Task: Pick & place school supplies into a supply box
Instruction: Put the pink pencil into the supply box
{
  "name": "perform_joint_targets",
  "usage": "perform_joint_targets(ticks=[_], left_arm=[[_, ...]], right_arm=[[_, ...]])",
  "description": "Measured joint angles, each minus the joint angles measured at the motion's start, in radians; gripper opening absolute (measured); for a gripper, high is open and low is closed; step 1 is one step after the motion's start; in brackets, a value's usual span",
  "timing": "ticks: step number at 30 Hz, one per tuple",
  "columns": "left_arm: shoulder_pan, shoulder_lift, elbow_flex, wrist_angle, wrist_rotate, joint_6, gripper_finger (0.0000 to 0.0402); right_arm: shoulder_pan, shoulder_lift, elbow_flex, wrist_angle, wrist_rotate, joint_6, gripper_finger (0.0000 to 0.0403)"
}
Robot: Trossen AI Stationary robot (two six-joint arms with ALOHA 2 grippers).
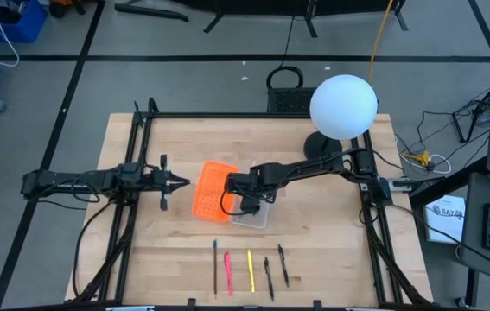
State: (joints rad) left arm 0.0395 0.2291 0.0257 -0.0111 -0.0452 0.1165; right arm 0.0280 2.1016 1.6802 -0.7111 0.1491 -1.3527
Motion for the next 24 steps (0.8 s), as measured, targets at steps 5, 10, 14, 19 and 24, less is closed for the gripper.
perform_joint_targets(ticks=[5, 10, 14, 19, 24], left_arm=[[0.000, 0.000, 0.000, 0.000, 0.000, 0.003, 0.0031], [0.000, 0.000, 0.000, -0.001, -0.001, 0.005, 0.0031], [0.000, 0.000, 0.000, -0.001, -0.001, 0.018, 0.0031], [0.000, 0.000, 0.000, -0.003, -0.007, 0.034, 0.0031], [0.000, 0.000, 0.000, -0.007, -0.007, 0.033, 0.0031]], right_arm=[[-0.001, -0.005, 0.002, -0.010, -0.080, -0.056, 0.0012], [-0.017, -0.005, 0.002, -0.007, -0.178, -0.076, 0.0012], [-0.028, -0.004, 0.002, 0.024, -0.248, -0.067, 0.0012], [-0.035, -0.004, -0.013, 0.050, -0.285, -0.059, 0.0012], [-0.036, -0.004, -0.047, 0.102, -0.325, -0.049, 0.0012]])
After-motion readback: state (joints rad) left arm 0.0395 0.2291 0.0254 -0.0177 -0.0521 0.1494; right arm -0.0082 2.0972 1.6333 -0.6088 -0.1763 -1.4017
